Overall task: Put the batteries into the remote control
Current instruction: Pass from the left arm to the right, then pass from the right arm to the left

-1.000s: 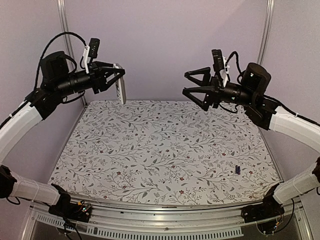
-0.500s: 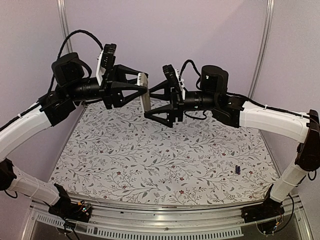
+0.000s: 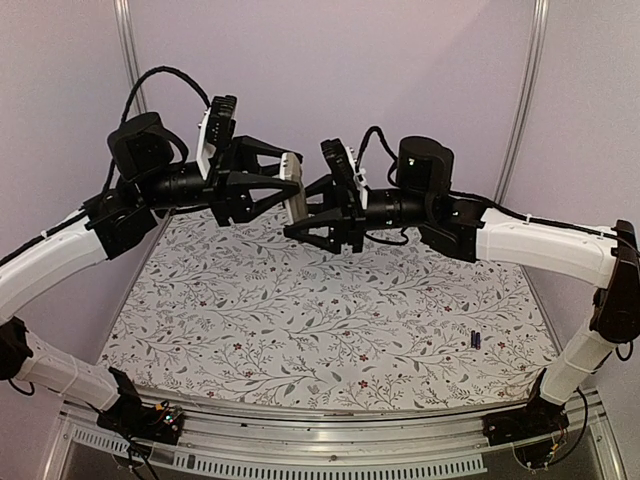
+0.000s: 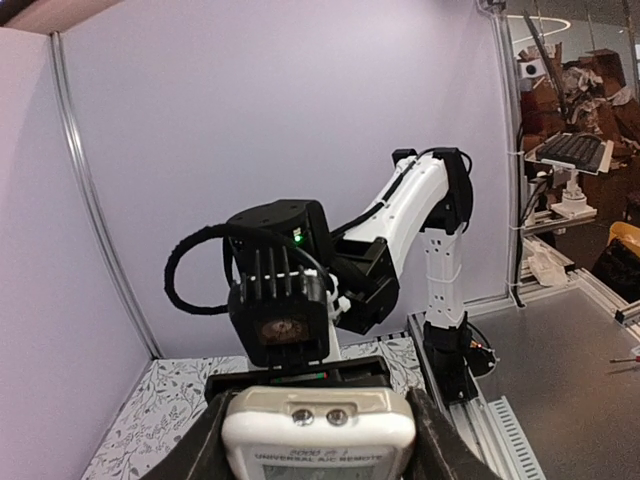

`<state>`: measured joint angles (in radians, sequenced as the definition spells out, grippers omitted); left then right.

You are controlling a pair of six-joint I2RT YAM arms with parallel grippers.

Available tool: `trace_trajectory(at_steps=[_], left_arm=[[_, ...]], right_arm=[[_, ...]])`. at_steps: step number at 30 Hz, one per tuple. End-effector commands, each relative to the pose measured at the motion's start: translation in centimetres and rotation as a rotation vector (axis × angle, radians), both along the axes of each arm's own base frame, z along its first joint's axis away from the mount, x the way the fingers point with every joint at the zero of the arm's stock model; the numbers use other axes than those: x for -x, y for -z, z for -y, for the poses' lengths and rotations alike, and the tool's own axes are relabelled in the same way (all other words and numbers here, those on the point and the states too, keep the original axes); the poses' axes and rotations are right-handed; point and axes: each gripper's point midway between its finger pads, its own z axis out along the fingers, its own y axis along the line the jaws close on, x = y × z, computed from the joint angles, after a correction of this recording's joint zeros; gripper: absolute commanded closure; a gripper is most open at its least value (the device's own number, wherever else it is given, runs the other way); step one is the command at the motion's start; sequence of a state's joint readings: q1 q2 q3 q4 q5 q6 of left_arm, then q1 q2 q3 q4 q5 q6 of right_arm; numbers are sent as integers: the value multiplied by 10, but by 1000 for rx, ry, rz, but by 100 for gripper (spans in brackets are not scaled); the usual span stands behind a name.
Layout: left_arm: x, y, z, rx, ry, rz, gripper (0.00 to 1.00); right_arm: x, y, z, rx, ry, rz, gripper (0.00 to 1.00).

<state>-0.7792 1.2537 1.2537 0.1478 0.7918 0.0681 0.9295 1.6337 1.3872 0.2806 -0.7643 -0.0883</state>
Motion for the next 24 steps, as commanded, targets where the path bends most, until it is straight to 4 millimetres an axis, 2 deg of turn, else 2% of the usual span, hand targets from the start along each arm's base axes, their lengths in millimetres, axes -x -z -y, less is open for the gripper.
trace_trajectory(at_steps=[1,3,4,6,7,9,12,15,20,22,24], left_arm=[[7,-5,-4,24,-14,32,100],[6,0,-4,5,-22,20,99],[7,2,-5,-3,-24,18,90],[8,5,-10,-13,-48,17,45],[7,5,-14,-16,-70,18,28],[6,4,-23,-21,-127,16,2],[0,10,-36,-59,-217,-27,0],[-10,21,-43,-108,-297,-126,0],[-23,42,-36,-165,-322,-306,6],[-22,49,-35,-181,-316,-302,7],[-26,52,-37,-193,-348,-278,6]], right_arm=[[4,1,4,1,5,11,54],[5,-2,6,-3,12,17,62],[3,-2,8,-3,26,19,64],[2,0,12,0,57,32,67],[1,-2,16,1,78,43,68],[-5,2,22,24,138,64,72],[-22,10,33,93,272,113,73],[-49,25,46,206,445,183,71],[-91,56,70,434,716,355,72],[-95,66,72,496,729,421,72],[-88,72,69,532,685,465,72]])
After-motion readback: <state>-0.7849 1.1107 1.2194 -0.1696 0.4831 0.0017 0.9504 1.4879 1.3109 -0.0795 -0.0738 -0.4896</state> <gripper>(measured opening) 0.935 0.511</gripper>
